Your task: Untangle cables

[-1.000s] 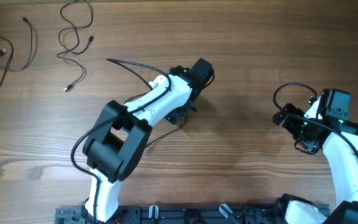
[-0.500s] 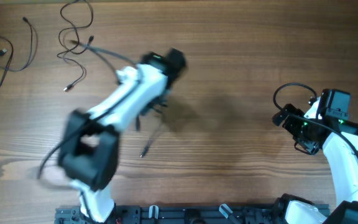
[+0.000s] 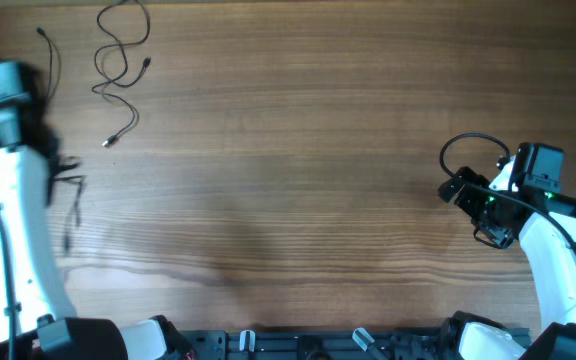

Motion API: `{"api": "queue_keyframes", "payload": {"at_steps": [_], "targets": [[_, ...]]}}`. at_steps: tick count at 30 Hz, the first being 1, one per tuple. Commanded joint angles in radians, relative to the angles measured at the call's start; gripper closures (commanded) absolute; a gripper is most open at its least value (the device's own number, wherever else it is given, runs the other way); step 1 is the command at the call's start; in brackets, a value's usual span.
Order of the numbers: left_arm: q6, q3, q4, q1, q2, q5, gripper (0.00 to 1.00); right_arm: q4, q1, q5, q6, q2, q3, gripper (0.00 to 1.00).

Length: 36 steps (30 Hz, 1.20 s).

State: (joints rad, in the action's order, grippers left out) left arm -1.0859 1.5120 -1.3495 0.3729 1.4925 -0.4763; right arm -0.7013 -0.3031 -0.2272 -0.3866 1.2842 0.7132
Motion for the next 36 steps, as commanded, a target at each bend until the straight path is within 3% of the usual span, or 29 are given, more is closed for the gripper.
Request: {"api": "queue_keyframes", "payload": {"at_steps": [1,7,13,15,16,19,27,36], "targets": [[0.166,-0.028,0.072,0.196,0.040,0.204,0.96,0.003,-0.002,-0.005,0.018,-0.012,0.011,0.00],[0.167,-0.096,0.168,0.359,0.164,0.378,0.96,-0.007,-0.002,-0.005,0.020,-0.012,0.011,0.00],[0.167,-0.105,0.284,0.393,0.306,0.422,0.96,-0.007,-0.002,-0.005,0.019,-0.012,0.011,0.00],[0.166,-0.105,0.320,0.393,0.341,0.467,0.92,-0.007,-0.002,-0.005,0.018,-0.012,0.011,0.00],[0.166,-0.105,0.338,0.393,0.355,0.492,0.80,-0.007,-0.002,-0.005,0.017,-0.012,0.011,0.00],[0.161,-0.105,0.380,0.393,0.373,0.549,0.02,-0.007,-0.002,-0.005,0.016,-0.012,0.011,0.00],[0.159,-0.095,0.425,0.398,0.370,0.587,0.00,-0.007,-0.002,-0.005,0.017,-0.012,0.011,0.00],[0.167,0.040,0.441,0.397,0.228,0.766,0.00,-0.014,-0.002,-0.005,0.017,-0.012,0.011,0.00]]}}
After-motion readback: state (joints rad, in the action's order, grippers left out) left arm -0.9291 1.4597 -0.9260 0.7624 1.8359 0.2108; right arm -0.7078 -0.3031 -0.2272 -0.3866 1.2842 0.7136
